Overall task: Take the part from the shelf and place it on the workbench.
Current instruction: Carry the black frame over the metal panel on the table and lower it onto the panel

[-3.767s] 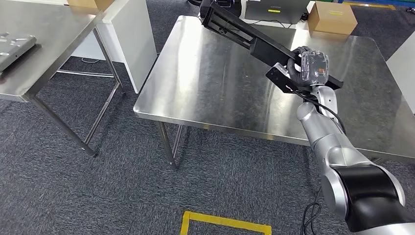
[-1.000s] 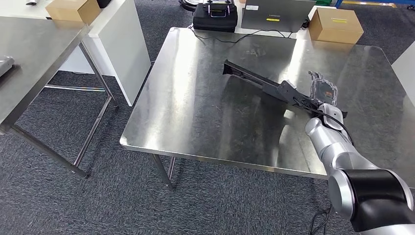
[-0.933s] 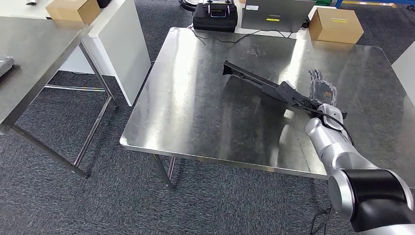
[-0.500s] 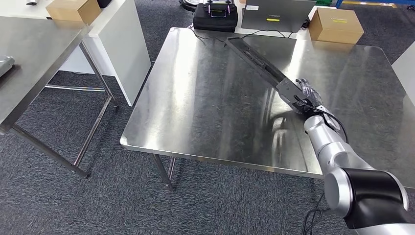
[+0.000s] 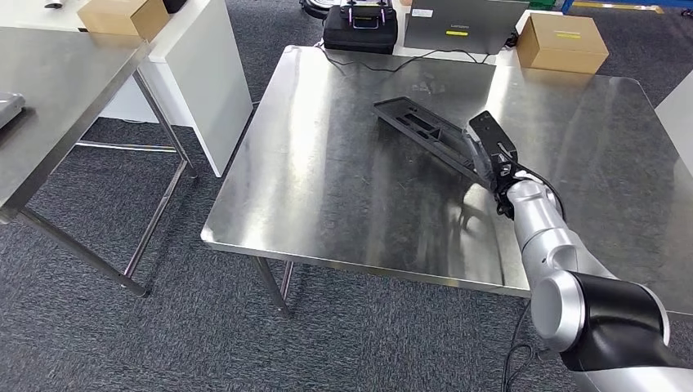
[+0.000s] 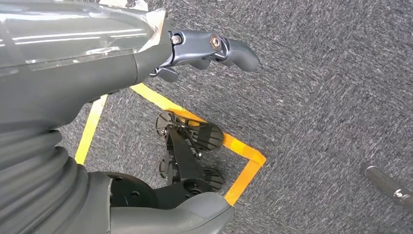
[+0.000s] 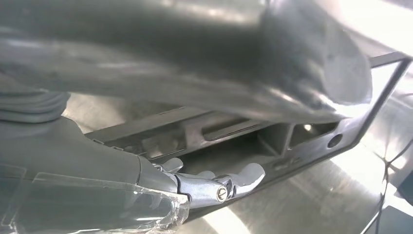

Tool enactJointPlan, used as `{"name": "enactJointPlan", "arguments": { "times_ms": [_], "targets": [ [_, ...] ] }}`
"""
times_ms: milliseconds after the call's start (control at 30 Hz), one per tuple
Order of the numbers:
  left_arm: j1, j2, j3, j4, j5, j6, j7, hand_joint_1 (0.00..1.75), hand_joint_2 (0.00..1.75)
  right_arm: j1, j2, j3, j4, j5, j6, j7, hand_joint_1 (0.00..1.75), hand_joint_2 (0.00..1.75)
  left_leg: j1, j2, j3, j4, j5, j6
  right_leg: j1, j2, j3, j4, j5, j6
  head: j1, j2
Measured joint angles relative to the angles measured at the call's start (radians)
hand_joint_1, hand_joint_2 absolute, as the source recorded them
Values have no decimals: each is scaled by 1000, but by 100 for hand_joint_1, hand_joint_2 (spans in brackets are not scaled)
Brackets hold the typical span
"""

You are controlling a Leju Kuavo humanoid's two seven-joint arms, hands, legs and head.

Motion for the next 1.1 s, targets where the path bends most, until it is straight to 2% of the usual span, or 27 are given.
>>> {"name": "enactJointPlan", "arguments": {
  "times_ms": [200, 267, 333, 400, 467, 500, 600, 633, 733, 867, 1100],
  "targets": [
    [0, 0, 13, 0, 0, 0, 0, 0, 175, 1, 8, 2, -16, -20, -8, -6, 0, 0, 0, 0, 0, 0, 0, 0, 0, 0, 0, 0, 0, 0, 0, 0],
    [0, 0, 16, 0, 0, 0, 0, 0, 175, 6, 12, 14, -37, 5, -83, -26, 0, 0, 0, 0, 0, 0, 0, 0, 0, 0, 0, 0, 0, 0, 0, 0],
    [0, -1, 20, 0, 0, 2, 0, 0, 175, 15, 18, 41, -76, 43, -197, -41, 0, 0, 0, 0, 0, 0, 0, 0, 0, 0, 0, 0, 0, 0, 0, 0],
    [0, -2, 22, 0, 0, 4, 0, 0, 175, 20, 24, 69, -112, 62, -260, -43, 0, 87, 0, 1, 1, 0, 0, 0, 0, 1, 0, 0, 0, 0, 0, 0],
    [-1, -3, 22, 0, 0, 5, 0, 0, 175, 25, 28, 87, -137, 71, -277, -43, 0, 175, 0, 1, 1, 0, 0, 0, 0, 1, 0, 0, 0, 0, 0, 0],
    [-1, -3, 22, 0, 0, 6, 0, 0, 175, 29, 29, 95, -149, 79, -290, -43, 0, 175, 0, 1, 1, 0, 0, 0, 0, 1, 0, 0, 0, 0, 0, 0],
    [-1, -6, 23, 0, -2, 7, -1, 0, 44, 53, 32, 125, -203, 155, -423, -50, 0, 175, 0, 0, 1, 0, 0, 0, 0, 0, 0, 0, 0, 0, 0, 0],
    [-1, -7, 25, 0, -3, 8, -3, 0, 0, 63, 33, 140, -230, 194, -488, -52, 0, 131, 0, 0, 1, 0, 0, 0, 0, 0, 0, 0, 0, 0, 0, 0],
    [-1, -10, 28, 0, -6, 9, -9, 0, 0, 98, 33, 176, -312, 294, -637, -51, 0, 0, 0, 1, 1, 0, 0, 0, 0, 1, 0, 0, 0, 0, 0, 0],
    [-1, -15, 38, 0, -9, 10, -15, 0, 0, 139, 28, 206, -394, 382, -740, -46, 0, 0, 0, 1, 1, 0, 0, 0, 0, 1, 0, 0, 0, 0, 0, 0],
    [-1, -18, 46, 0, -9, 11, -16, 0, 0, 179, 23, 227, -433, 392, -754, -51, 0, 0, -2, 1, 1, 2, -2, 1, -2, 0, 1, -1, 0, 0, 0, 0]
  ]
}}
